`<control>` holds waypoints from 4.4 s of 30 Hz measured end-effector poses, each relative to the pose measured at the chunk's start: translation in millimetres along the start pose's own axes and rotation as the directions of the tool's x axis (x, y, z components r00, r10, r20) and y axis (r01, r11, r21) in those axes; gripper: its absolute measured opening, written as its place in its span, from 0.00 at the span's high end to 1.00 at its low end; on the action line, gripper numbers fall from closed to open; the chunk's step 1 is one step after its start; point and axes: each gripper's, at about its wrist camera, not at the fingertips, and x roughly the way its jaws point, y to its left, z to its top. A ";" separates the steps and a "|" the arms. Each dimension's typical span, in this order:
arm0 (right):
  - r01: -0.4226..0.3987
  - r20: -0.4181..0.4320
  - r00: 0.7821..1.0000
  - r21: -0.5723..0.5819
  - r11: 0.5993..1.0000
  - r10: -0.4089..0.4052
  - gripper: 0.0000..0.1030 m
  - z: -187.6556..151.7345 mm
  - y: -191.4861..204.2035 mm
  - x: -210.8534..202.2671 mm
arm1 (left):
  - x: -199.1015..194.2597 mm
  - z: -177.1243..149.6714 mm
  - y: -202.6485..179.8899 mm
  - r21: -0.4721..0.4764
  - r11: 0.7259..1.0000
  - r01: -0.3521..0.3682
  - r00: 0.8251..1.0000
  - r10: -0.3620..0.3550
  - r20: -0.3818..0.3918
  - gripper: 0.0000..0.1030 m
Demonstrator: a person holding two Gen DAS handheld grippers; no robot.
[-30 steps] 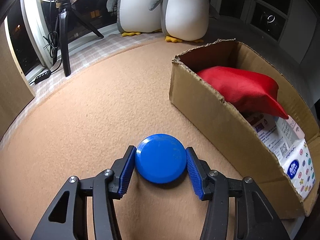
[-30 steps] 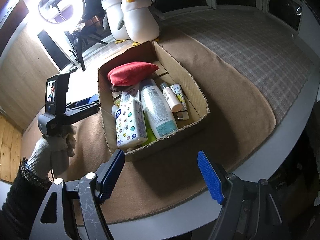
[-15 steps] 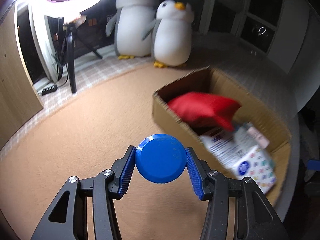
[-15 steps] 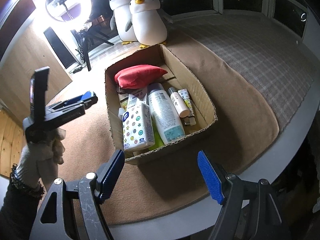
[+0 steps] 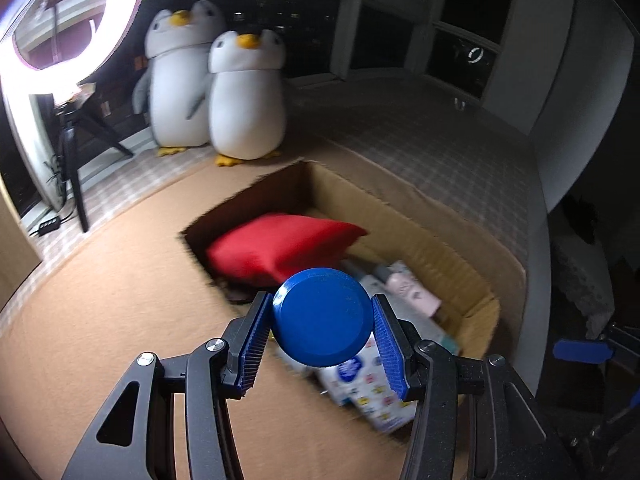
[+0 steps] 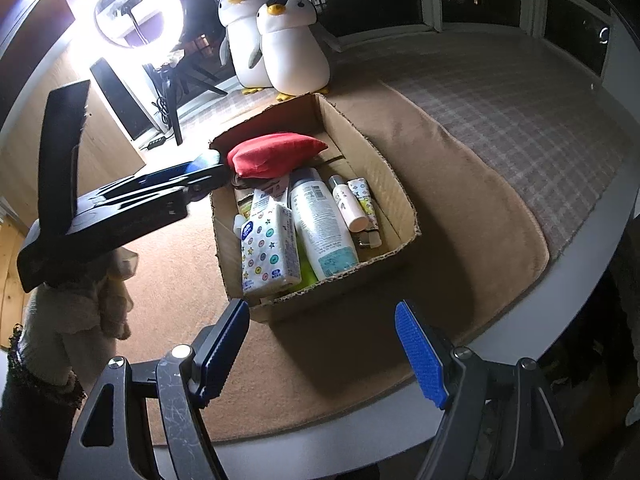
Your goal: Organize objects
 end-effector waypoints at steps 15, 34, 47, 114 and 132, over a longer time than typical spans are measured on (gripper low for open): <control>0.009 -0.002 1.000 0.031 0.999 -0.009 0.30 -5.0 -23.9 -3.2 | 28.0 6.8 -39.6 0.032 0.999 0.030 0.999 -0.029 -0.043 0.48; -0.004 -0.010 1.000 0.001 1.000 0.004 0.30 -2.9 -10.5 -2.0 | -0.8 5.7 -31.1 0.008 1.000 0.026 1.000 -0.026 -0.003 0.47; -0.052 -0.012 0.999 -0.089 0.995 0.051 0.30 0.6 36.9 3.5 | -74.0 -24.1 22.4 -0.096 0.994 -0.047 0.996 0.054 0.065 0.44; -0.111 0.011 0.991 -0.493 0.863 0.134 0.30 -16.3 229.7 32.5 | -235.4 -212.6 150.8 -0.549 0.702 -0.455 0.868 0.487 -0.097 0.08; -0.112 -0.003 0.992 -0.483 0.869 0.126 0.30 -17.5 228.1 38.1 | -229.0 -213.1 149.9 -0.544 0.704 -0.456 0.871 0.479 -0.109 0.08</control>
